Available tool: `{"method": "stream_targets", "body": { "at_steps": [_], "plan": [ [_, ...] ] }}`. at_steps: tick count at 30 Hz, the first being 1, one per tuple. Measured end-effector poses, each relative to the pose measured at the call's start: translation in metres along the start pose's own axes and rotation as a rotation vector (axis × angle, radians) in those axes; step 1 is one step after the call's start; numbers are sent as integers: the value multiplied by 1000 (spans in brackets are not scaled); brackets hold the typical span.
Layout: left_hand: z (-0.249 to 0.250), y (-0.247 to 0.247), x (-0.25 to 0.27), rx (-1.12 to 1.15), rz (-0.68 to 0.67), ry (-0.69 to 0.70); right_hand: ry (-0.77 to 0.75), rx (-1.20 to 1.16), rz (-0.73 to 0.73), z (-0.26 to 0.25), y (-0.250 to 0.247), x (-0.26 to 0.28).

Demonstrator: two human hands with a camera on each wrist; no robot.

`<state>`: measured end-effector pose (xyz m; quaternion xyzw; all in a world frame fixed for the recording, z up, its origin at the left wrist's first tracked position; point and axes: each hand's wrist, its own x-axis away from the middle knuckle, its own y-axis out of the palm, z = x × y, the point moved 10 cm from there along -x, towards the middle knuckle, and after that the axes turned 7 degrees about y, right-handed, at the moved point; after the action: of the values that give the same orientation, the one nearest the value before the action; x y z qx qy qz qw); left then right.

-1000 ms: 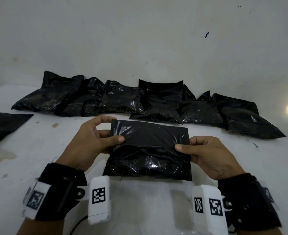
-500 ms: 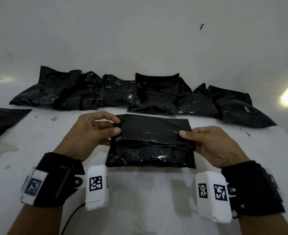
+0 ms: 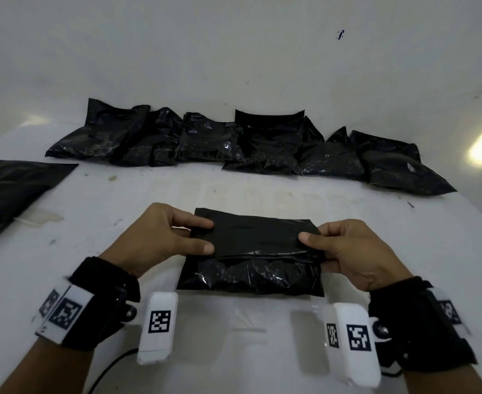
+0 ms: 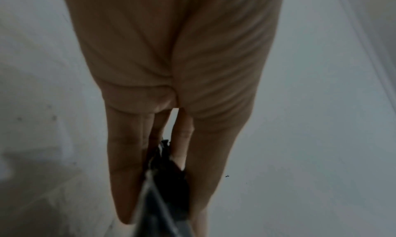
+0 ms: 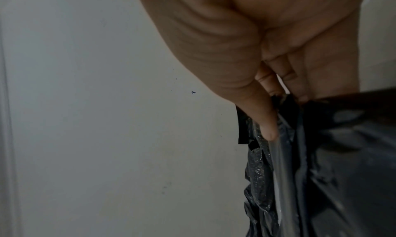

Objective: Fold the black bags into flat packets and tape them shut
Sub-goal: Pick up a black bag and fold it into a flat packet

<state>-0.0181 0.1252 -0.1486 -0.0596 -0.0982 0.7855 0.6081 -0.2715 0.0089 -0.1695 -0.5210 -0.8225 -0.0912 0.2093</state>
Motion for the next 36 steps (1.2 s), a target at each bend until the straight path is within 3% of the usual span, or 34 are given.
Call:
{"method": "stream_targets", "body": {
  "at_steps": [6,11,16,21,26,30,36],
  "plan": [
    [-7,4,10,-61,-80,-40,-15,56,40,8,0,1],
    [-7,8,10,-198,-83,-23,-109,222,165,8,-5,0],
    [0,8,11,-389,-90,54,-146,382,240,6,-5,4],
    [-4,5,10,-585,-103,25,-151,548,280,2,-5,11],
    [0,12,14,-741,-165,23,-48,404,163,9,1,16],
    [3,10,13,-765,-140,56,-4,215,86,10,4,25],
    [7,1,14,-685,-32,60,-85,119,23,9,13,35]
  ]
}}
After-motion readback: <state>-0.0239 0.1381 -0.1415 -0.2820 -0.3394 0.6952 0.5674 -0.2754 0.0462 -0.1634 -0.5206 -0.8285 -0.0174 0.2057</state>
